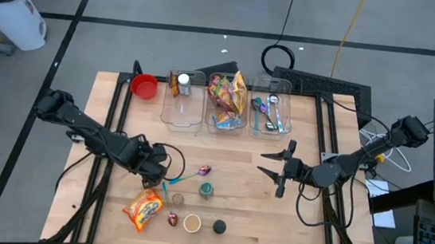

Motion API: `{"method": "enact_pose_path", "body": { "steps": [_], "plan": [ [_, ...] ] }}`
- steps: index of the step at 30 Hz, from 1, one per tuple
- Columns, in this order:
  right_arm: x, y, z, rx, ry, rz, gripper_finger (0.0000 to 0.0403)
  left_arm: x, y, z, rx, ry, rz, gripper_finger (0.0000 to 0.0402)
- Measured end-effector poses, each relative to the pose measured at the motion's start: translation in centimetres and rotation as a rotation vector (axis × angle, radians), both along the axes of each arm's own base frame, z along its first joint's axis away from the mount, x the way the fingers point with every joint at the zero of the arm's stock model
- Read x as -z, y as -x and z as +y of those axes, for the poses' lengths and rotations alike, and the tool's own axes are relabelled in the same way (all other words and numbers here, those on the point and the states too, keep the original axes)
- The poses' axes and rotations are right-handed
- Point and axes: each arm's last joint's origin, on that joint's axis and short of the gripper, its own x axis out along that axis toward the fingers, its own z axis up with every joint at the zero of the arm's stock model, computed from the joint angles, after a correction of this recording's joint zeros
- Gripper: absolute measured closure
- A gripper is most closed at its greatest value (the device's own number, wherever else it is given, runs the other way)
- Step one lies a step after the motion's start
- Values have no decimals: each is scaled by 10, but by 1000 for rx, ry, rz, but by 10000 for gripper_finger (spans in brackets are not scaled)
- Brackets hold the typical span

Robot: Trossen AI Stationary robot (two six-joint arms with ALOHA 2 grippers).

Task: Pick & Place Food Item
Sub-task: Put the violet seasoning bottle into the left transparent bin

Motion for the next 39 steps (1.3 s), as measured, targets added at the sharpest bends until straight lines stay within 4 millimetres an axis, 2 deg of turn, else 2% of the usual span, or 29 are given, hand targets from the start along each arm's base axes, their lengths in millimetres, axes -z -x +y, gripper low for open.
{"method": "enact_pose_path", "body": {
  "steps": [10, 20, 23, 30, 39],
  "plan": [
    [0, 0, 0, 0, 0, 0, 220, 0, -3, -2, 25, 22, -28, 66],
    [0, 0, 0, 1, -6, -1, 220, 0, -3, -2, -53, 28, -39, 70],
    [0, 0, 0, 1, -14, -4, 220, 0, -3, -1, -62, 26, -40, 95],
    [0, 0, 0, 1, -14, -3, 220, 0, -4, -1, -32, 3, -58, 191],
    [0, 0, 0, 1, -14, -3, 220, 0, -5, -2, -18, 22, -58, 187]
  ]
}}
